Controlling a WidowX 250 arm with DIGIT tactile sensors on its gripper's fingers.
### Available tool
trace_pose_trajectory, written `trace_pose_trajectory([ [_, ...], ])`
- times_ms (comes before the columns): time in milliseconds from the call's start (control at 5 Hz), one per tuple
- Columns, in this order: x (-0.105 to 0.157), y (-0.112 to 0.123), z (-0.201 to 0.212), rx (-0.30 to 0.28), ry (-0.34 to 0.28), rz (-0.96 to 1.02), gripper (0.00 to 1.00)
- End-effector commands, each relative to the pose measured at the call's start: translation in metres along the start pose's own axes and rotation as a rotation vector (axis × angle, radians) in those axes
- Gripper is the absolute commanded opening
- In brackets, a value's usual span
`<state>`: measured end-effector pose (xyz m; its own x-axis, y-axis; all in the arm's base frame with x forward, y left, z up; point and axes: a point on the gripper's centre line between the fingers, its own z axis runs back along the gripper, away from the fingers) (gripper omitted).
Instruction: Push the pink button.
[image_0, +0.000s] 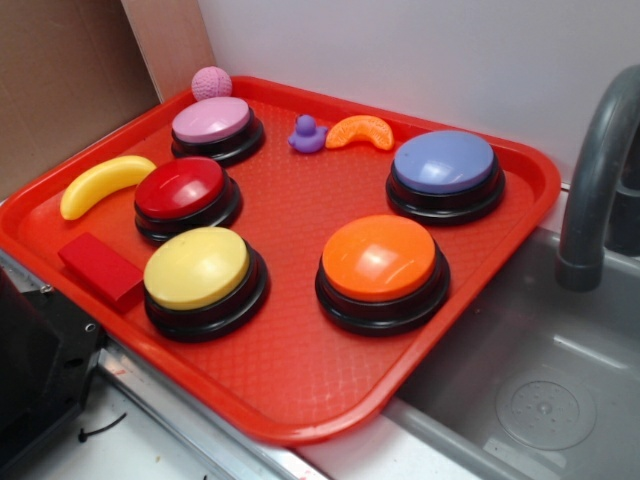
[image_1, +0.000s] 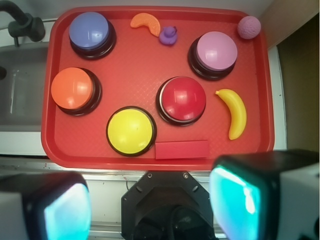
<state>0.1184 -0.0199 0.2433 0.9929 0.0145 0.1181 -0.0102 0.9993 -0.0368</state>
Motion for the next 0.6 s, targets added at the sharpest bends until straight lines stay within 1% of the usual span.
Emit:
trace_pose_trajectory([
  [0,0.0,0.0,0.0,0.0,0.0,0.0,1.0],
  [200,0.047,0.028,-0.027,0.083,-0.039,0.069,1.0],
  [400,0.09,0.05,-0.064,0.078,-0.074,0.096,1.0],
])
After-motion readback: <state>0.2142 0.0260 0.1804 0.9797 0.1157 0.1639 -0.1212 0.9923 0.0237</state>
